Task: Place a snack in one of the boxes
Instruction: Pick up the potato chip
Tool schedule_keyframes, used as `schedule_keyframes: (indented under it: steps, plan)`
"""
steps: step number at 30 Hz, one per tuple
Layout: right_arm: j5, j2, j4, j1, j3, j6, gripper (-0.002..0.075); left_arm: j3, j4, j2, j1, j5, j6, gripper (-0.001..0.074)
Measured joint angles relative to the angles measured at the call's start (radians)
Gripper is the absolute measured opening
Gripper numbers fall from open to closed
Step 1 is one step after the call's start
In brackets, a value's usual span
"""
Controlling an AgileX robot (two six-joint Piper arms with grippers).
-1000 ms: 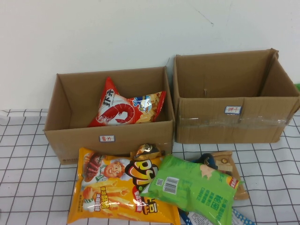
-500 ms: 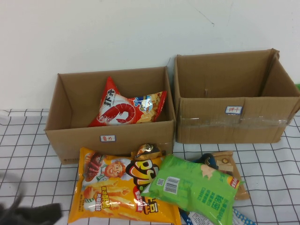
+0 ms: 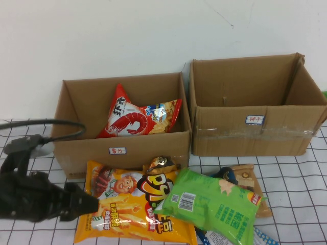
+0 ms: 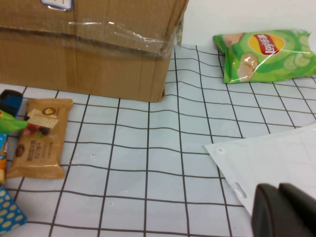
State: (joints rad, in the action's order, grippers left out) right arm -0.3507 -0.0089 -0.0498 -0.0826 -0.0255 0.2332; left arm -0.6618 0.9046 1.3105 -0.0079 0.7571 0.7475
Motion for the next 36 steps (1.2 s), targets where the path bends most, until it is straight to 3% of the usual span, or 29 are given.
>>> schedule_keyframes:
  steps: [3, 7, 18, 25, 36]
  plan:
    - [0.000, 0.000, 0.000, 0.000, 0.000, 0.000, -0.0001, -0.024, 0.000, 0.070, 0.000, -0.049, 0.014, 0.0624]
    - [0.000, 0.000, 0.000, 0.000, 0.000, 0.000, -0.0001, -0.065, 0.020, 0.146, 0.000, -0.117, 0.059, 0.0680]
    - [0.000, 0.000, 0.000, 0.000, 0.000, 0.000, -0.0001, -0.178, 0.258, 0.377, 0.000, -0.188, 0.264, 0.0693]
    - [0.000, 0.000, 0.000, 0.000, 0.000, 0.000, -0.0001, -0.241, 0.290, 0.521, 0.000, -0.221, 0.330, 0.0693]
    - [0.000, 0.000, 0.000, 0.000, 0.000, 0.000, -0.0001, -0.302, 0.386, 0.680, 0.000, -0.083, 0.413, 0.0693]
